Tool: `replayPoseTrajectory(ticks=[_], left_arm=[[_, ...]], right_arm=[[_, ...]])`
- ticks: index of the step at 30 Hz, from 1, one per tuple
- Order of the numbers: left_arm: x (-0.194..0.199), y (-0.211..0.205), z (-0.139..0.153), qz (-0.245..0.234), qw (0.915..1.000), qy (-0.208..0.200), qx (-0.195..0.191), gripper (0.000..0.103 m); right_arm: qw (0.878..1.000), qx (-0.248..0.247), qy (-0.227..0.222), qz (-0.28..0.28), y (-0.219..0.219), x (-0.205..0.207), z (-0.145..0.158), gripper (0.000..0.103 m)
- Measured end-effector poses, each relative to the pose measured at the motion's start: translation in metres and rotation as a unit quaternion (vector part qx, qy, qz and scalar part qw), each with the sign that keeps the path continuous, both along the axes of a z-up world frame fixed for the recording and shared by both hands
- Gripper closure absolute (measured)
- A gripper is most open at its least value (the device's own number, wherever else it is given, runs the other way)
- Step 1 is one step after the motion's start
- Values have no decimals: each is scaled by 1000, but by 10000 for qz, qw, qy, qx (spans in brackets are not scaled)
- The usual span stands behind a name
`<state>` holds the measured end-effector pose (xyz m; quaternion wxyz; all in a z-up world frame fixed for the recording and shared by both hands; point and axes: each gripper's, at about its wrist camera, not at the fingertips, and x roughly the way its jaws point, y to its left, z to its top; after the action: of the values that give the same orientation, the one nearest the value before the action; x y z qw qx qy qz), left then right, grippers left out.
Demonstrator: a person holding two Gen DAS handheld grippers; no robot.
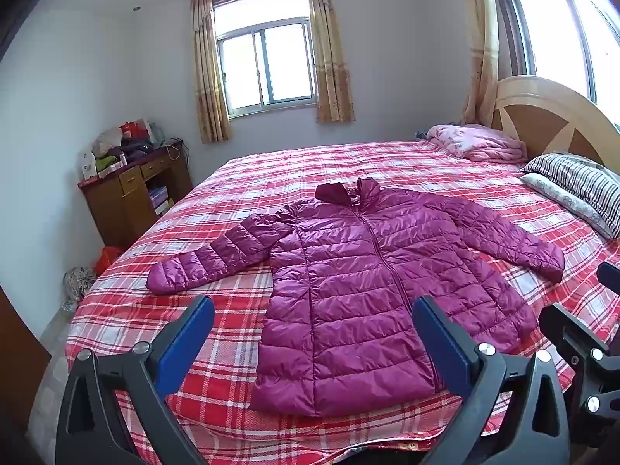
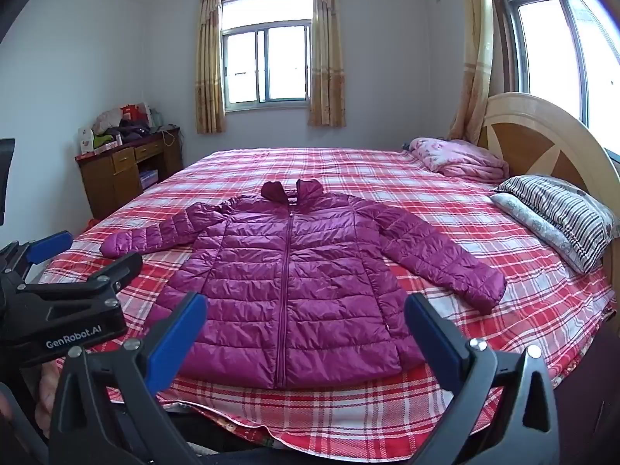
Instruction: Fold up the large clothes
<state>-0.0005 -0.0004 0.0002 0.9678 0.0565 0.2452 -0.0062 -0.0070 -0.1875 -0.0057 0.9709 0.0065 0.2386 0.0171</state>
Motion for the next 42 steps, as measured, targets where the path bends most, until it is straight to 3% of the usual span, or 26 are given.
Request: replayPoseTrajectory(ticks=[42], left_arm=[[2, 7, 0, 120, 9999, -64, -76, 1]], right_arm=[[10000, 51, 24, 52, 3, 1, -3, 0]])
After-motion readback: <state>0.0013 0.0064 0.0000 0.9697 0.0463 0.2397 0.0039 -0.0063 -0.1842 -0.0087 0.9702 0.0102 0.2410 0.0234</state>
